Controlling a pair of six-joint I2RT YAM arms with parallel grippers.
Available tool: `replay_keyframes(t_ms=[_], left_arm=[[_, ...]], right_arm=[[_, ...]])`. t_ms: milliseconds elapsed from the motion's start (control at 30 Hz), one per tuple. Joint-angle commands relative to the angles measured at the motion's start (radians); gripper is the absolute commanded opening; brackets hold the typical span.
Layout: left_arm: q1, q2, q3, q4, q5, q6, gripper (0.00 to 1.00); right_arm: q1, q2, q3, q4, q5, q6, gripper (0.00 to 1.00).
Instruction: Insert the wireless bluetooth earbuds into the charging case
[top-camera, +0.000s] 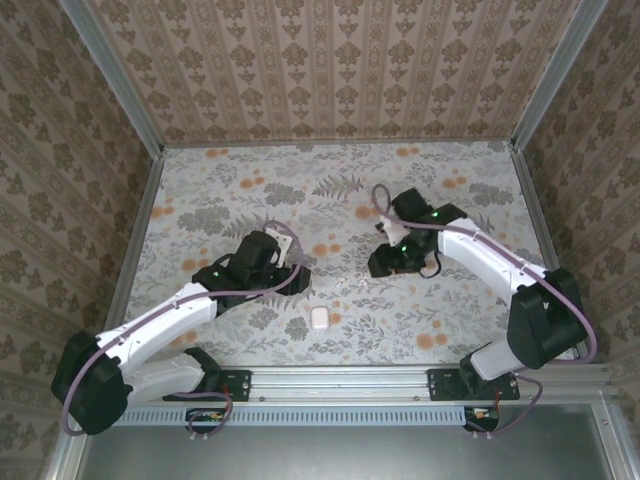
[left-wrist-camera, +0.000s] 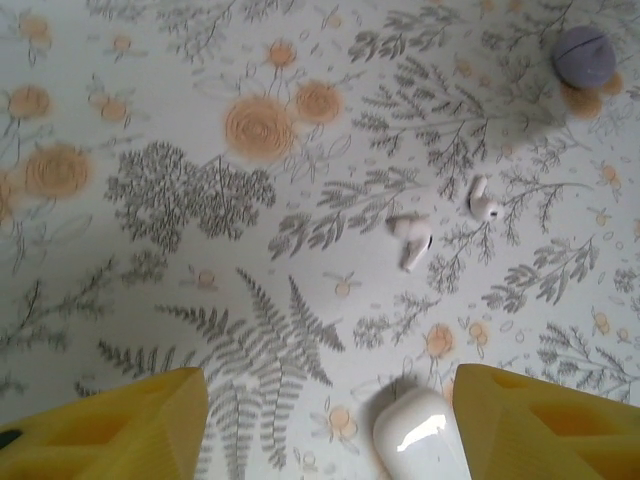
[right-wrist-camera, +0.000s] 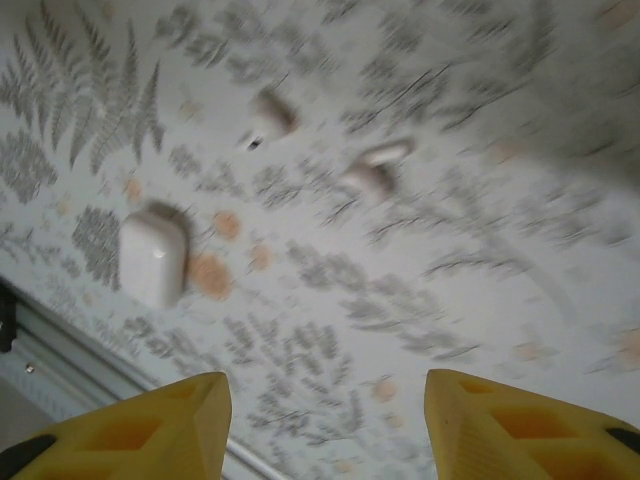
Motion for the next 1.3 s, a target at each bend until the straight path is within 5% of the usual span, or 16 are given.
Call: replay_keyframes(t_ms=[0,333,667,867,1267], left_arm=[[-0.016,-0.064,-0.043,-0.048,0.083,0.029,0.65],[-0.077,-0.197,-0.139,0.111,0.184,0.517,0.68],[-0.114,0.111,0.162,-0.376,0.204,1.032,0.75],[-0.154,0.315,0.242,-0.429,0.277,1.075,0.79],[-0.254,0.551,0.301,-0.354,0.059,1.021,0.81]], right_arm=[[0.041,-0.068,-0.064,0.048,0.035,0.211,0.55],[0.034,-0.278,-0.199,0.143,0.035,0.238,0.59],[-0.048,-0.417,-0.359,0.291,0.007,0.27,0.64],[-0.089,-0.487,-0.451,0.38,-0.039,0.302,0.66],[-0.113,-0.519,-0.515,0.405,-0.076,0.295,0.69]])
